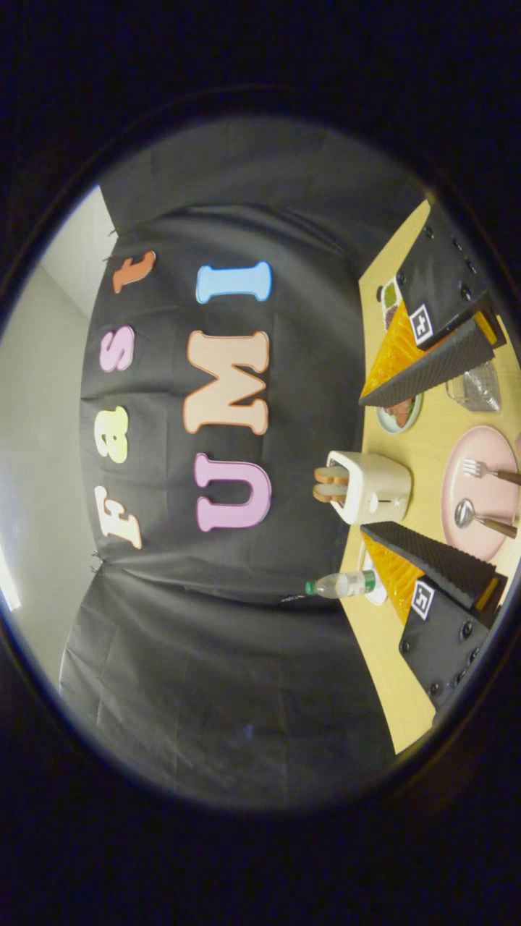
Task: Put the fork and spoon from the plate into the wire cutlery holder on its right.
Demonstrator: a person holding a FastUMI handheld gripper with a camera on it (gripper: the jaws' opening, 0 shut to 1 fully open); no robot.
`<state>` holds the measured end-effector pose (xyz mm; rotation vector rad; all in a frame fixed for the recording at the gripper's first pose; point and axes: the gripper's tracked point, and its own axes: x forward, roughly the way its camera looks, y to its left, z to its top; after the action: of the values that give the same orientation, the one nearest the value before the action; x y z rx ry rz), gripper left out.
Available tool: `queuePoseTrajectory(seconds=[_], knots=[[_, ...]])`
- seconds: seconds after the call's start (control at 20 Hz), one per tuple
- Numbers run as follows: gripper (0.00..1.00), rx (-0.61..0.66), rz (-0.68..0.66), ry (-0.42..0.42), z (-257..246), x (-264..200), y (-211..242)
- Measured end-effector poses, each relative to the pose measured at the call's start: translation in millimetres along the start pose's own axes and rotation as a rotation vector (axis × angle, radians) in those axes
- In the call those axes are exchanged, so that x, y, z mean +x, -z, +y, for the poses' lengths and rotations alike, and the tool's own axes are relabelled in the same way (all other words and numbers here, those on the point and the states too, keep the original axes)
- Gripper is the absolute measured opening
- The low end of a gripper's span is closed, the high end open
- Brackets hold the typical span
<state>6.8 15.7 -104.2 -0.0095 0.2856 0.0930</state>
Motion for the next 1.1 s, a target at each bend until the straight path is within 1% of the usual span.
queuePoseTrajectory(seconds=[0.05, 0.1, 0.2, 0.6, 0.85, 1.1], knots=[[1.0, 0.012, 0.036, -0.022, 4.7, 1.4, 13.9], [1.0, 0.016, 0.063, -0.026, 4.7, 1.5, 24.8], [1.0, 0.011, 0.126, -0.016, -0.6, 3.6, 48.7], [1.0, -0.026, 0.397, -0.024, -3.2, -2.2, 150.8], [1.0, -0.057, 0.503, -0.047, -1.4, -4.7, 193.9], [1.0, -0.1, 0.583, -0.064, 0.3, -3.9, 223.2]])
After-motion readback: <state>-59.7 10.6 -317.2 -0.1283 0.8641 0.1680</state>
